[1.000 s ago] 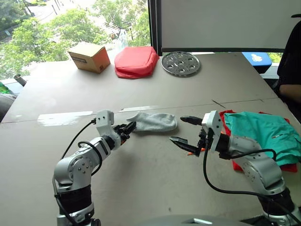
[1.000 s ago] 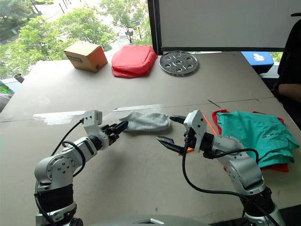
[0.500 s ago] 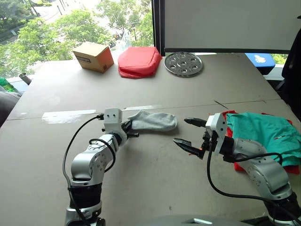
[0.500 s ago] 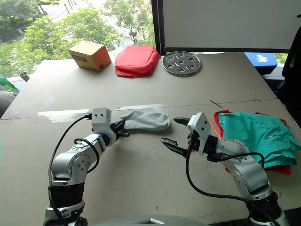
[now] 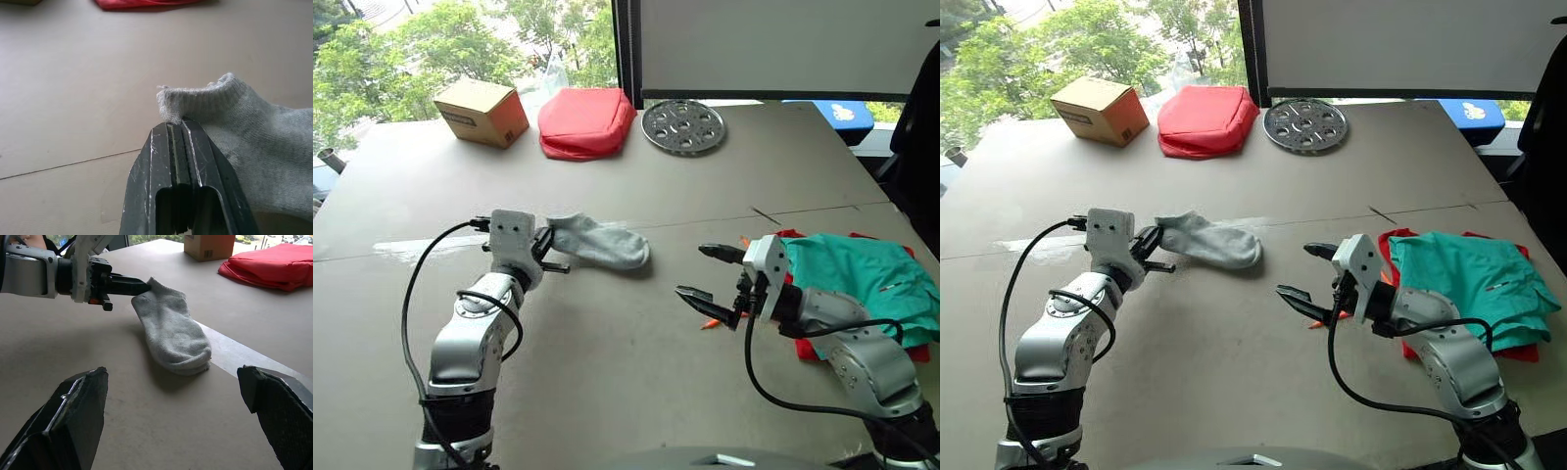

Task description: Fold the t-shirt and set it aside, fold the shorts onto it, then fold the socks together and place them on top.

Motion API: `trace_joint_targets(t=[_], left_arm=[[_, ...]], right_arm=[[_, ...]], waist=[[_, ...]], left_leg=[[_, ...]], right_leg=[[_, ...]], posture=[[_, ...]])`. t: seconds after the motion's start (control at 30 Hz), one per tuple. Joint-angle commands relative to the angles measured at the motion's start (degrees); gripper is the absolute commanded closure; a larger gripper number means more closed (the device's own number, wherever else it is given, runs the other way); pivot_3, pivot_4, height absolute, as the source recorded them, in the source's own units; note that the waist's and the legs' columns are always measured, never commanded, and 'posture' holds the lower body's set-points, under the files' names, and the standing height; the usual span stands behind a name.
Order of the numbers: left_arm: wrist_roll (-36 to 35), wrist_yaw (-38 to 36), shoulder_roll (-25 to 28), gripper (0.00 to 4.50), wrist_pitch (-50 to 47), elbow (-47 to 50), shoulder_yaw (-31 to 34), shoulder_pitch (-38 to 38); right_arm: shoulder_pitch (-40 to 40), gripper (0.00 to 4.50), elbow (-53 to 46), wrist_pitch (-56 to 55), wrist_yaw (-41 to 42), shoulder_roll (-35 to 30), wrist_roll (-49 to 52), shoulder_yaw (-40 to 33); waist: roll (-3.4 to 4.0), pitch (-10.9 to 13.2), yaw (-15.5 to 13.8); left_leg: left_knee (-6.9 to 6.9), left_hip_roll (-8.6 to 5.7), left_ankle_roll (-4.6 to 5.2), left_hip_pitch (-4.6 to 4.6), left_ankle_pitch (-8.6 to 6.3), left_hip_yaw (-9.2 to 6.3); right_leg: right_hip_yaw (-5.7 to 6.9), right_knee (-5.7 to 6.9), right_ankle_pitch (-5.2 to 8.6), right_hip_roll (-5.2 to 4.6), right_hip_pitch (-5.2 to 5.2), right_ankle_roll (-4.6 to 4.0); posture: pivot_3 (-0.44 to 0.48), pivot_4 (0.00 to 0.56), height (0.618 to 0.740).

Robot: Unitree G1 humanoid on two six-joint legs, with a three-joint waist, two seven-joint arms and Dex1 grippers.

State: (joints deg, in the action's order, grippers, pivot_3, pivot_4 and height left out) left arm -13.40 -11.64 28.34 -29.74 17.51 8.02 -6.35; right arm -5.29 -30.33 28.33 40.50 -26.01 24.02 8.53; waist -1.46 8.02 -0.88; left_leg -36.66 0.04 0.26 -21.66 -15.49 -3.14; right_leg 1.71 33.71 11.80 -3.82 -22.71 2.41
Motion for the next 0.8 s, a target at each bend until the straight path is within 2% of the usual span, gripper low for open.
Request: trace_joint_targets(t=[0.03,0.17,0.33,0.6,0.73,0.77,0.8], left_arm=[[6.26,-4.14,2.83,4.46,12.46,1.85,-3.65,0.30],[11.63,-9.20,5.72,4.46,23.24,0.61,-8.43,0.97],[16.18,-14.17,7.08,4.46,31.77,-2.61,-13.55,-0.74],[21.01,-26.23,7.76,4.46,36.67,-14.48,-24.35,-6.48],[20.58,-28.86,5.68,4.46,36.94,-20.79,-25.85,-8.76],[18.70,-29.76,5.04,3.79,35.53,-21.03,-25.07,-8.72],[15.88,-30.43,4.74,3.62,34.77,-20.04,-23.17,-8.31]], right_arm=[[0.30,0.00,-1.43,-1.24,-0.11,-0.20,1.05,-1.67],[1.19,0.00,-2.07,-0.96,-0.35,-0.49,1.31,-2.24],[2.27,0.00,-3.01,-0.49,-1.02,-0.87,1.68,-2.46],[3.15,0.00,-4.92,1.27,-2.44,-1.55,2.46,-2.47],[3.23,0.00,-5.84,3.49,-3.12,-2.04,3.98,-2.87],[3.03,0.00,-6.05,4.28,-3.23,-2.14,4.58,-2.97],[2.35,0.00,-6.06,5.19,-3.56,-2.04,5.13,-2.93]], waist=[[0.02,0.02,-0.09],[0.03,0.05,-0.09],[0.05,0.06,-0.08],[0.03,0.05,0.05],[0.03,0.03,-0.08],[0.02,0.01,-0.07],[0.02,0.01,-0.02]], left_leg=[[-0.01,0.00,0.01,0.00,-0.01,0.02],[-0.02,0.00,0.28,0.00,-0.16,0.16],[-0.05,0.02,0.30,0.02,-0.15,0.22],[-0.15,0.01,0.34,0.03,-0.15,0.25],[-0.28,0.06,0.35,0.02,-0.15,0.18],[-0.34,0.06,0.36,0.03,-0.15,0.17],[-0.37,0.06,0.36,0.03,-0.15,0.17]], right_leg=[[-0.01,0.00,0.01,-0.02,0.00,-0.01],[-0.01,-0.07,0.03,-0.17,0.01,0.00],[0.00,-0.02,0.02,-0.15,0.00,0.02],[-0.01,0.06,0.02,-0.06,0.01,0.03],[0.00,0.13,0.10,0.04,0.03,0.15],[0.00,0.13,0.11,0.04,0.04,0.18],[0.00,0.15,0.11,0.04,0.04,0.19]], posture=[[0.000,0.150,0.740],[0.000,0.150,0.740],[0.000,0.150,0.740],[0.000,0.150,0.740],[0.000,0.150,0.740],[0.000,0.150,0.740],[0.000,0.150,0.740]])
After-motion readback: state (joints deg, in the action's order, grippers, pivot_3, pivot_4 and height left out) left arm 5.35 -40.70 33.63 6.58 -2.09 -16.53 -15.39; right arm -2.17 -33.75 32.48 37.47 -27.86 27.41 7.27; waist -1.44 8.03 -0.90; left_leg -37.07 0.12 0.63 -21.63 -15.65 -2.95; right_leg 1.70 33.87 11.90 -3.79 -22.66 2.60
